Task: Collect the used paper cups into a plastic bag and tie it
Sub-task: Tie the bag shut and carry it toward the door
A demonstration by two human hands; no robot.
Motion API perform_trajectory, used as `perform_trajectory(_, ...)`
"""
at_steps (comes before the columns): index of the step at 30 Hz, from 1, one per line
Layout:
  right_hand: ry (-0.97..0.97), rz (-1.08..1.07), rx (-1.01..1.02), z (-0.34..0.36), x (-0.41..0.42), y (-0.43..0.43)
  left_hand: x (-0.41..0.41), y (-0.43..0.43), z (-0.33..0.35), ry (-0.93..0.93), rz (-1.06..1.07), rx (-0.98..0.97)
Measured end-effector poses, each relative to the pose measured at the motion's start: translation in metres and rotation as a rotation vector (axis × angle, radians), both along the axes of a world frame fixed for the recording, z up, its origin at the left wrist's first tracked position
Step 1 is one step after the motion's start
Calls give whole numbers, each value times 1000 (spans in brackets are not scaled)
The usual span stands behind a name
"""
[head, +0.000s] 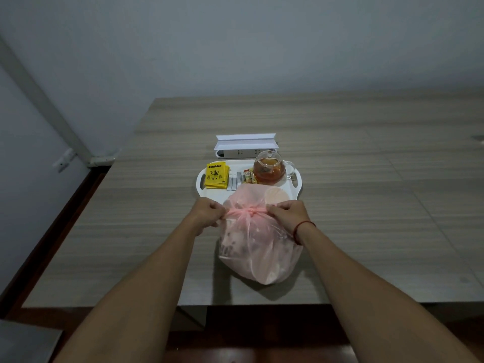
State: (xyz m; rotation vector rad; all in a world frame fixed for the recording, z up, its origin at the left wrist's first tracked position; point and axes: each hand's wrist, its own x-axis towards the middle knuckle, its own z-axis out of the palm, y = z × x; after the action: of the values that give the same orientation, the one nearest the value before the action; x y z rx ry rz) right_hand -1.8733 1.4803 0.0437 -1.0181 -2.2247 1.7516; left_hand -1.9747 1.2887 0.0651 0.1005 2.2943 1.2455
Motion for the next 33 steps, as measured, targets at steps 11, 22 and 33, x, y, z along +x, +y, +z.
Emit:
perform_trajectory(11, -330, 105, 341, 5, 0, 5, 54, -9, -33, -323, 206, 113)
perform_trajectory(22, -238, 7, -99, 3, 14, -11, 33, -16, -60, -202, 415, 50)
perform_trajectory(33, -223, -47, -234, 27, -3, -28, 20, -3, -26, -243, 274, 152)
